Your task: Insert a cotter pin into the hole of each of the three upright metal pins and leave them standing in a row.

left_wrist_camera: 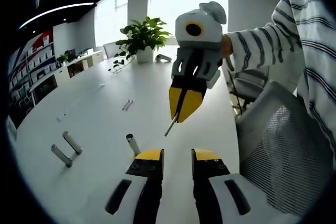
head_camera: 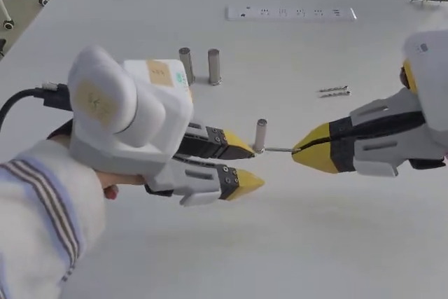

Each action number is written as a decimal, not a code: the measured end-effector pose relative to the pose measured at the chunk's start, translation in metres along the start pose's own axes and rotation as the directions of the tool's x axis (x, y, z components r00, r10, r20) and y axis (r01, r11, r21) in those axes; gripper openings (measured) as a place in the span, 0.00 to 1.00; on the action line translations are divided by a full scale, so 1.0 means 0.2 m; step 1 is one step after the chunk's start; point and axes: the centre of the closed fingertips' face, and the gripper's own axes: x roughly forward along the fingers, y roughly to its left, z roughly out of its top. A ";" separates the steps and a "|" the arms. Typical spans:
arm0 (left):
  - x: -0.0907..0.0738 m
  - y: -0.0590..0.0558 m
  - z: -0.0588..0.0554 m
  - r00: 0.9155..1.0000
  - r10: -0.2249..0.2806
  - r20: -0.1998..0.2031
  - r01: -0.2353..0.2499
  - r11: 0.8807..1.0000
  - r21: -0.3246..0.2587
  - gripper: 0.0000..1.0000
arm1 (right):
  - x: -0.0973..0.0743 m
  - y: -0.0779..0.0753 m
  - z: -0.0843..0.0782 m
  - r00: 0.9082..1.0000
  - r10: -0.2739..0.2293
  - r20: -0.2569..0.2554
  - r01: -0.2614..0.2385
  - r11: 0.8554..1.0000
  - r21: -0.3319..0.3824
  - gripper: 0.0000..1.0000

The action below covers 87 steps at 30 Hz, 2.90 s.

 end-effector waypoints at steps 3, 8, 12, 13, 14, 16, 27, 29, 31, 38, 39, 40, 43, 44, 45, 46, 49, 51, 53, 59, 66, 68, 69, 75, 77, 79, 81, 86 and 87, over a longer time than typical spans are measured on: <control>0.00 0.07 0.00 1.000 0.022 -0.005 -0.022 0.999 -0.023 0.17 | -0.01 -0.07 -0.03 0.999 -0.035 -0.008 0.035 0.999 0.018 0.00; 0.01 0.16 0.01 0.999 0.038 -0.019 -0.038 0.999 -0.012 0.12 | -0.02 -0.15 -0.08 0.998 -0.059 -0.022 0.060 0.998 0.033 0.00; 0.03 0.22 0.01 0.998 0.054 -0.028 -0.054 0.999 -0.002 0.13 | -0.01 -0.19 -0.10 0.997 -0.072 -0.025 0.073 0.996 0.046 0.00; 0.04 0.24 0.02 0.998 0.058 -0.028 -0.058 0.998 -0.003 0.13 | -0.01 -0.21 -0.11 0.997 -0.075 -0.026 0.076 0.996 0.050 0.00; 0.04 0.25 0.02 0.998 0.060 -0.028 -0.060 0.998 -0.003 0.12 | -0.01 -0.21 -0.11 0.997 -0.077 -0.027 0.078 0.996 0.052 0.00; 0.06 0.27 0.02 0.997 0.065 -0.031 -0.065 0.998 -0.003 0.12 | 0.00 -0.23 -0.12 0.996 -0.081 -0.027 0.083 0.995 0.055 0.00; 0.16 0.36 0.04 0.997 0.056 -0.056 -0.055 0.998 0.020 0.13 | 0.05 -0.28 -0.13 0.996 -0.076 -0.036 0.078 0.996 0.052 0.00; 0.17 0.36 0.04 0.997 0.048 -0.060 -0.047 0.999 0.025 0.13 | 0.06 -0.28 -0.12 0.997 -0.072 -0.037 0.073 0.996 0.050 0.00; 0.19 0.36 0.03 0.997 0.041 -0.068 -0.039 0.999 0.032 0.13 | 0.07 -0.28 -0.12 0.997 -0.068 -0.038 0.070 0.996 0.051 0.00; 0.23 0.37 0.02 0.996 0.016 -0.084 -0.012 0.999 0.050 0.13 | 0.09 -0.29 -0.13 0.997 -0.061 -0.040 0.063 0.997 0.054 0.00; 0.24 0.37 0.02 0.996 0.013 -0.086 -0.008 0.999 0.051 0.13 | 0.10 -0.29 -0.13 0.997 -0.061 -0.039 0.063 0.996 0.056 0.00; 0.24 0.37 0.02 0.996 0.010 -0.088 -0.005 0.999 0.053 0.13 | 0.10 -0.29 -0.13 0.997 -0.060 -0.038 0.062 0.996 0.057 0.00; 0.25 0.37 0.01 0.995 0.004 -0.095 0.002 0.998 0.062 0.13 | 0.10 -0.30 -0.13 0.998 -0.060 -0.036 0.062 0.996 0.059 0.00; 0.25 0.37 0.01 0.995 0.002 -0.097 0.005 0.998 0.064 0.12 | 0.10 -0.29 -0.13 0.998 -0.059 -0.035 0.061 0.996 0.060 0.00; 0.25 0.37 0.01 0.995 -0.001 -0.101 0.008 0.998 0.069 0.11 | 0.11 -0.30 -0.13 0.998 -0.059 -0.035 0.061 0.996 0.060 0.00; 0.25 0.37 0.00 0.995 -0.002 -0.103 0.009 0.997 0.071 0.10 | 0.11 -0.30 -0.13 0.998 -0.059 -0.036 0.061 0.996 0.060 0.00; 0.25 0.36 0.00 0.994 -0.015 -0.105 0.023 0.996 0.083 0.06 | 0.12 -0.30 -0.13 0.998 -0.058 -0.035 0.060 0.996 0.062 0.00; 0.25 0.36 -0.01 0.994 -0.010 -0.112 0.021 0.995 0.100 0.06 | 0.12 -0.30 -0.13 0.998 -0.053 -0.036 0.056 0.996 0.065 0.00; 0.25 0.36 -0.01 0.994 -0.011 -0.112 0.023 0.994 0.106 0.06 | 0.13 -0.29 -0.13 0.998 -0.050 -0.039 0.052 0.997 0.061 0.00; 0.26 0.36 -0.01 0.993 -0.019 -0.114 0.031 0.995 0.099 0.06 | 0.15 -0.30 -0.13 0.998 -0.051 -0.046 0.054 0.997 0.047 0.00; 0.26 0.37 -0.01 0.993 -0.015 -0.113 0.024 0.996 0.081 0.05 | 0.18 -0.33 -0.11 0.997 -0.060 -0.052 0.062 0.998 0.029 0.00; 0.26 0.37 -0.01 0.994 -0.015 -0.112 0.024 0.997 0.078 0.05 | 0.20 -0.33 -0.11 0.996 -0.064 -0.057 0.065 0.998 0.025 0.00; 0.26 0.37 -0.01 0.994 -0.014 -0.112 0.022 0.997 0.073 0.05 | 0.21 -0.32 -0.11 0.996 -0.065 -0.057 0.066 0.998 0.020 0.00; 0.26 0.37 -0.01 0.993 -0.015 -0.115 0.022 0.998 0.062 0.05 | 0.25 -0.32 -0.08 0.997 -0.056 -0.051 0.056 0.998 -0.003 0.00; 0.26 0.37 -0.01 0.993 -0.013 -0.116 0.020 0.998 0.060 0.05 | 0.26 -0.32 -0.07 0.997 -0.056 -0.052 0.055 0.998 -0.015 0.00; 0.25 0.37 -0.01 0.993 -0.012 -0.116 0.019 0.998 0.060 0.05 | 0.26 -0.32 -0.07 0.997 -0.056 -0.053 0.055 0.998 -0.034 0.00; 0.25 0.37 -0.01 0.993 -0.012 -0.115 0.019 0.998 0.061 0.05 | 0.26 -0.32 -0.07 0.997 -0.059 -0.053 0.057 0.998 -0.040 0.00; 0.25 0.37 -0.01 0.993 -0.013 -0.115 0.021 0.998 0.067 0.05 | 0.24 -0.34 -0.07 0.994 -0.098 -0.040 0.096 0.994 -0.057 0.12; 0.26 0.37 -0.01 0.993 -0.013 -0.115 0.021 0.997 0.069 0.05 | 0.23 -0.34 -0.07 0.995 -0.097 -0.038 0.095 0.994 -0.056 0.09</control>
